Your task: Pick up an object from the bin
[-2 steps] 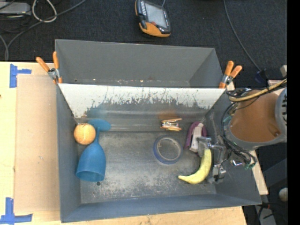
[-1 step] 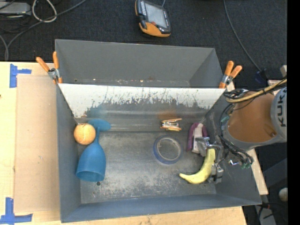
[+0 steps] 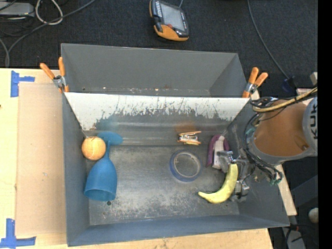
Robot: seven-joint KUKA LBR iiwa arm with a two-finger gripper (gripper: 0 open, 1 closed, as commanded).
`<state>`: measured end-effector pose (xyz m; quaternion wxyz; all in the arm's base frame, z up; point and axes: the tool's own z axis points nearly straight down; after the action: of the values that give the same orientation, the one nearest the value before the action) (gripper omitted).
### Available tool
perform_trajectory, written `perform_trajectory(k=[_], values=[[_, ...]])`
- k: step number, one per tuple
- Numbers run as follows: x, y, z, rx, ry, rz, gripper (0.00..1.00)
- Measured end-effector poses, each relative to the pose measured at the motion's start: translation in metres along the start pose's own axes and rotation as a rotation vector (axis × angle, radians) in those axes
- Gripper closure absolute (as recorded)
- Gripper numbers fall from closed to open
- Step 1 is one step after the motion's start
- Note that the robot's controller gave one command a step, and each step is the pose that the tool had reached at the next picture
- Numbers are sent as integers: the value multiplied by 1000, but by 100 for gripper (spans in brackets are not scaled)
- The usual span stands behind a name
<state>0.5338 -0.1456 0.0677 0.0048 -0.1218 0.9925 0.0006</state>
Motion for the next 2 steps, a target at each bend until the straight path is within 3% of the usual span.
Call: perform_trajectory(k=[1, 2], values=[[-1, 2, 1, 3, -1, 23, 0], [-2, 3, 0, -3, -4, 1, 100]])
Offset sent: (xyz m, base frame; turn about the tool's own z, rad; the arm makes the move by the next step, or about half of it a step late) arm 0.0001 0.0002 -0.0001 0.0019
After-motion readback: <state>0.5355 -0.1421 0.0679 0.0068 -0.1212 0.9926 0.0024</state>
